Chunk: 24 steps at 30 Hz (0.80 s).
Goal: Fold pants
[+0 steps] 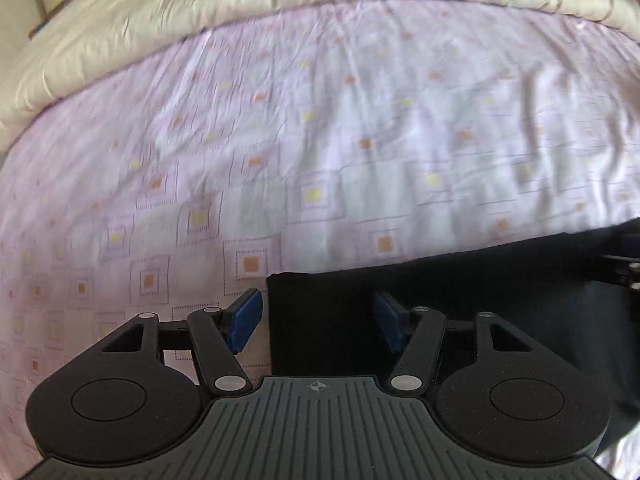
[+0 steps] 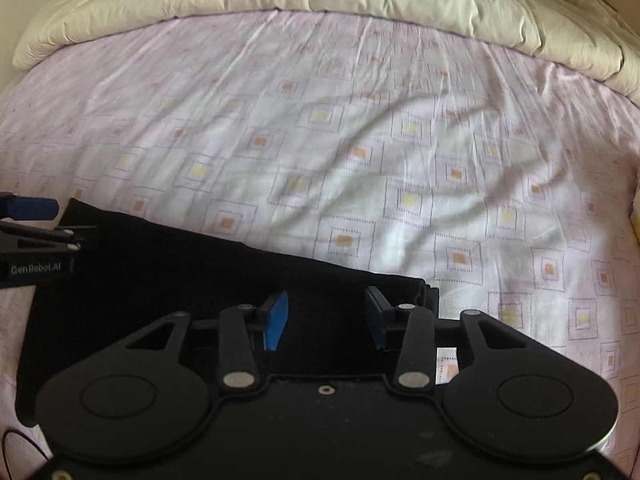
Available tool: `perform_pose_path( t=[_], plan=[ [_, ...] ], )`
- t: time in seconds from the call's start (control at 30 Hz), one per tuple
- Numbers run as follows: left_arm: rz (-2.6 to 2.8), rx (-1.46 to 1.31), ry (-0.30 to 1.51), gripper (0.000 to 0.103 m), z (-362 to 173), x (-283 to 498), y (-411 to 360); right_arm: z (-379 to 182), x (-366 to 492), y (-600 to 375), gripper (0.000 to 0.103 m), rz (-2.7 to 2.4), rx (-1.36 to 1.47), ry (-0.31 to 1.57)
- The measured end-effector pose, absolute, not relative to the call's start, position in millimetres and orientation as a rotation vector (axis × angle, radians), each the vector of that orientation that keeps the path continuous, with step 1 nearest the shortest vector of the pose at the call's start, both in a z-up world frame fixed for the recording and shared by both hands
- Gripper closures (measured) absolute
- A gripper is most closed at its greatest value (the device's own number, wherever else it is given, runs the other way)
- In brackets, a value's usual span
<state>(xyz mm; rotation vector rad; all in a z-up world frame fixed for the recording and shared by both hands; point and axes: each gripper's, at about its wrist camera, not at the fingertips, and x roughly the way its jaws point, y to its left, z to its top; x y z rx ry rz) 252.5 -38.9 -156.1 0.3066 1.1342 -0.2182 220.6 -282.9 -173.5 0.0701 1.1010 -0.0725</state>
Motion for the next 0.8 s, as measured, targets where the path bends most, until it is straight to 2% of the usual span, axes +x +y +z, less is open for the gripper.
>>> perform_pose_path(
  t=[0.07,0.2,0.23,0.33,0.37,0.4,0.43,0.47,0.5,0.53,0.57,0.73,0.8],
  plan=[
    [-0.228,0.237,1.149,0.04,-159.3,256.1,-28.2,-177.9,223.9,-289.7,0.067,-0.074,0.116,1.096],
    [-0.224,0.175,1.181,0.025,-163.7,263.4,-16.5,-181.2,227.6,-290.7,0.068,-0.065,0.112,1.084],
    [-0.227,0.155,1.192,0.024,-164.3,266.6,-12.9,-181.2,227.7,-289.3,0.068,-0.062,0.098,1.077],
    [-0.241,0.106,1.219,0.03,-155.7,271.1,-2.6,-179.1,231.4,-289.2,0.068,-0.068,0.103,1.082],
    [-0.231,0.112,1.203,0.042,-148.9,268.1,-0.4,-174.0,230.3,-287.2,0.066,-0.066,0.1,1.078],
    [-0.227,0.121,1.179,0.045,-140.5,264.0,1.8,-167.7,226.7,-284.4,0.064,-0.062,0.082,1.062],
    [-0.226,0.129,1.159,0.045,-133.3,257.1,4.3,-161.1,220.5,-280.5,0.06,-0.054,0.059,1.04],
    [-0.23,0.128,1.149,0.045,-126.9,250.0,6.7,-155.8,214.2,-276.7,0.043,-0.048,0.039,1.021],
    [-0.241,0.116,1.15,0.045,-122.8,241.9,9.8,-151.7,206.8,-273.8,0.022,-0.042,0.027,1.008],
    [-0.249,0.107,1.158,0.045,-120.8,233.8,12.2,-150.0,199.7,-272.1,0.014,-0.037,0.028,1.006],
    [-0.252,0.107,1.175,0.045,-121.4,227.6,12.1,-150.1,192.8,-271.2,0.01,-0.033,0.038,1.013],
    [-0.236,0.141,1.298,0.043,-146.1,191.8,14.6,-171.1,160.8,-271.6,0.01,-0.111,0.064,1.14],
    [-0.219,0.097,1.316,0.041,-152.0,185.2,19.1,-180.4,149.0,-275.6,0.006,-0.127,0.105,1.183]
  ],
)
